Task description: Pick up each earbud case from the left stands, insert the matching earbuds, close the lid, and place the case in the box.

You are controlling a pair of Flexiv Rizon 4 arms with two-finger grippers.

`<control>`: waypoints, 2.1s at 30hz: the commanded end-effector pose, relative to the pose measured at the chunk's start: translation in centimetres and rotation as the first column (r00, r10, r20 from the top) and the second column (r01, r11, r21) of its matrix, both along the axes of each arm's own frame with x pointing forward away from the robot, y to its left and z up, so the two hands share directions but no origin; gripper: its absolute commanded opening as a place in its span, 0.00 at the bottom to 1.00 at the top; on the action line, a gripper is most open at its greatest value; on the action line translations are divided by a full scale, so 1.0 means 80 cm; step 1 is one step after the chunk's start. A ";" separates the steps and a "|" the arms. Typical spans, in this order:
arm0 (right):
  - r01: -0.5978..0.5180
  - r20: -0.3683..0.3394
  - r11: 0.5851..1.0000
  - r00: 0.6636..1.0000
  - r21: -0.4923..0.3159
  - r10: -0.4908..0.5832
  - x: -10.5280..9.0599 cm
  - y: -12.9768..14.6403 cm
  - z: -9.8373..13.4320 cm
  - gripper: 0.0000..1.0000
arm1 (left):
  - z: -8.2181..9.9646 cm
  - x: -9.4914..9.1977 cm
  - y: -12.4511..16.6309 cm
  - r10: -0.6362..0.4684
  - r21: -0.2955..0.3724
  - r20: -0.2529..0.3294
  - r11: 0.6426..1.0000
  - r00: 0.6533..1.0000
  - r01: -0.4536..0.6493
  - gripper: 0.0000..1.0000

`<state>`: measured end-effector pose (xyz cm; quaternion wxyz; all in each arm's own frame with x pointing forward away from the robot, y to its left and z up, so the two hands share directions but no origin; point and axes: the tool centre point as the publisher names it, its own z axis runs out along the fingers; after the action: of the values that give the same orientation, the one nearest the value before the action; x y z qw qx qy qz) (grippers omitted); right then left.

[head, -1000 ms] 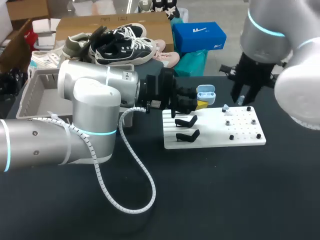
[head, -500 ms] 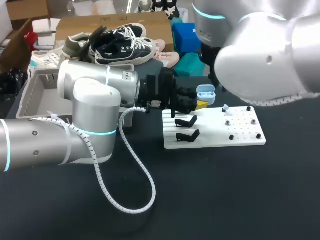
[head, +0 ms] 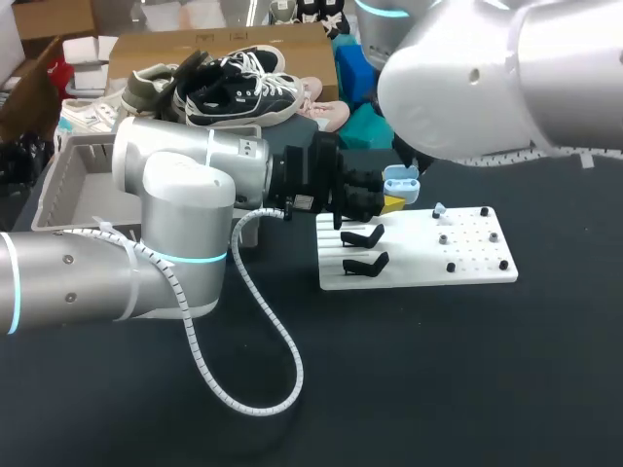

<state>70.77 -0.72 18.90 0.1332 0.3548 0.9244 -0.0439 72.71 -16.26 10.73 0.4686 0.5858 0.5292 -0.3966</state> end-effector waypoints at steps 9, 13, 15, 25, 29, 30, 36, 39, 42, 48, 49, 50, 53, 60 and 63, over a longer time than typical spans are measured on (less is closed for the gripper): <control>-0.004 -0.018 1.000 1.000 0.023 0.004 0.005 0.007 -0.014 0.00 | 0.000 -0.001 0.000 0.002 -0.002 0.002 1.000 1.000 -0.002 0.00; -0.005 -0.017 1.000 1.000 0.024 0.005 0.008 0.006 -0.015 0.00 | 0.000 -0.001 0.000 0.002 -0.002 0.002 1.000 1.000 -0.002 0.00; -0.007 -0.015 1.000 1.000 0.026 0.008 0.010 0.006 -0.015 0.00 | 0.000 -0.001 0.000 0.002 -0.002 0.002 1.000 1.000 -0.002 0.00; -0.012 -0.025 0.999 1.000 0.042 0.013 0.013 0.005 -0.023 0.00 | 0.000 -0.001 0.000 0.002 -0.002 0.002 1.000 1.000 -0.002 0.00; -0.016 -0.035 0.999 0.999 0.044 0.018 0.014 0.007 -0.028 0.00 | 0.000 -0.001 0.000 0.002 -0.002 0.002 1.000 1.000 -0.002 0.00; -0.017 -0.037 0.999 0.999 0.045 0.018 0.015 0.007 -0.028 0.00 | 0.000 -0.001 0.000 0.002 -0.002 0.002 1.000 1.000 -0.002 0.00; -0.018 -0.041 0.999 0.999 0.045 0.020 0.016 0.007 -0.030 0.00 | 0.000 -0.001 0.000 0.002 -0.002 0.002 1.000 1.000 -0.002 0.00; -0.020 -0.042 0.999 0.999 0.044 0.022 0.016 0.007 -0.031 0.00 | 0.000 -0.001 0.000 0.002 -0.002 0.002 1.000 1.000 -0.002 0.00; -0.021 -0.042 0.999 0.999 0.046 0.023 0.016 0.007 -0.031 0.00 | 0.000 -0.001 0.000 0.002 -0.002 0.002 1.000 1.000 -0.002 0.00; -0.022 -0.046 0.998 0.999 0.053 0.025 0.017 0.007 -0.034 0.00 | 0.000 -0.001 0.000 0.002 -0.002 0.002 1.000 1.000 -0.002 0.00; -0.023 -0.046 0.998 0.999 0.053 0.025 0.018 0.008 -0.034 0.00 | 0.000 -0.001 0.000 0.002 -0.002 0.002 1.000 1.000 -0.002 0.00; -0.022 -0.047 0.998 0.999 0.053 0.025 0.018 0.008 -0.035 0.00 | 0.000 -0.001 0.000 0.002 -0.002 0.002 1.000 1.000 -0.002 0.00; -0.024 -0.052 0.998 0.998 0.055 0.027 0.018 0.008 -0.038 0.00 | 0.000 -0.001 0.000 0.002 -0.002 0.002 1.000 1.000 -0.002 0.00; -0.026 -0.057 0.998 0.998 0.058 0.029 0.017 0.009 -0.042 0.00 | 0.000 -0.001 0.000 0.002 -0.002 0.002 1.000 1.000 -0.002 0.00; -0.029 -0.052 0.998 0.998 0.058 0.032 0.016 0.009 -0.043 0.13 | 0.000 -0.001 0.000 0.002 -0.002 0.002 1.000 1.000 -0.002 0.00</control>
<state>72.06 -0.14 15.56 0.0975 0.3432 0.9339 -0.0246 72.72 -16.23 10.72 0.4686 0.5858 0.5292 -0.3965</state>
